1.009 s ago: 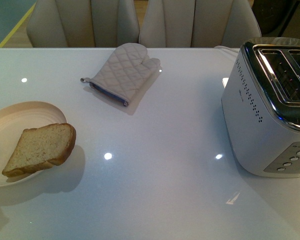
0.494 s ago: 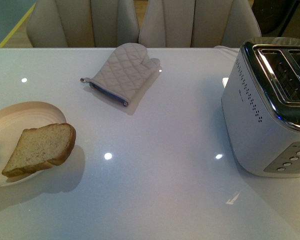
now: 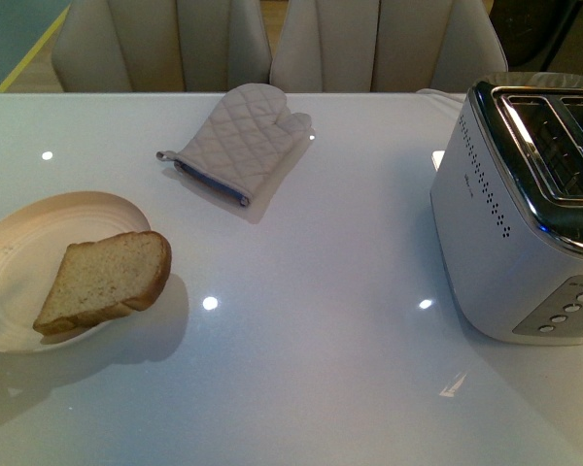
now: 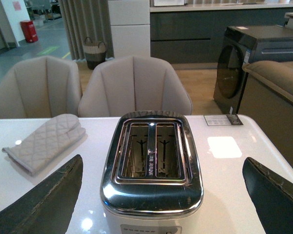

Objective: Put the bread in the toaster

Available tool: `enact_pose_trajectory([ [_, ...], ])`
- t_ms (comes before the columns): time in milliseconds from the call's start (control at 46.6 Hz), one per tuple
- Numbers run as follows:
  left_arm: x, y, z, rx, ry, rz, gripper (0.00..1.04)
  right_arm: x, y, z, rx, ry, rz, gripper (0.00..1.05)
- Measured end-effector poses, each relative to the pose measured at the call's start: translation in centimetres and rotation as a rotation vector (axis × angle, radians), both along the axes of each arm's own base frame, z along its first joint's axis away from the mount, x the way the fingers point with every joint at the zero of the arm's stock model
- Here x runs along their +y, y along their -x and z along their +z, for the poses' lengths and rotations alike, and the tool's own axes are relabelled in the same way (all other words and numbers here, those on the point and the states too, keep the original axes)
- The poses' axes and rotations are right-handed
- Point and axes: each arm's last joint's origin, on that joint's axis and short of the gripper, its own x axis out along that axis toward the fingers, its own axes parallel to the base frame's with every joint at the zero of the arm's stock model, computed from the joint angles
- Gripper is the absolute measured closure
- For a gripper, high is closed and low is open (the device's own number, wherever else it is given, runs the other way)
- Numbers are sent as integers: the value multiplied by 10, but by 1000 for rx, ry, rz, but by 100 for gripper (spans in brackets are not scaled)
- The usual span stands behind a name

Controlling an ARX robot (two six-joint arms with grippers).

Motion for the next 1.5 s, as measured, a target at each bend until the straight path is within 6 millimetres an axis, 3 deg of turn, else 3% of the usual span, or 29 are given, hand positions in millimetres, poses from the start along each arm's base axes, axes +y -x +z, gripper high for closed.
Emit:
enact_pose_trajectory([
  [386, -63, 12, -1, 44, 61, -133, 101, 0, 0, 0, 0, 0, 0, 9],
  [708, -86, 15, -1, 49, 110, -89, 100, 0, 0, 0, 0, 0, 0, 9],
  [966, -88, 25, 4, 52, 123, -77, 60, 0, 0, 0, 0, 0, 0, 9],
  [1180, -77, 24, 35, -47, 116, -43, 29, 0, 0, 0, 0, 0, 0, 9],
  [1309, -70, 24, 76, -192, 29, -48, 5, 0, 0, 0, 0, 0, 0, 9],
  [1502, -74, 35, 139, -471, -90, -90, 7, 0, 0, 0, 0, 0, 0, 9],
])
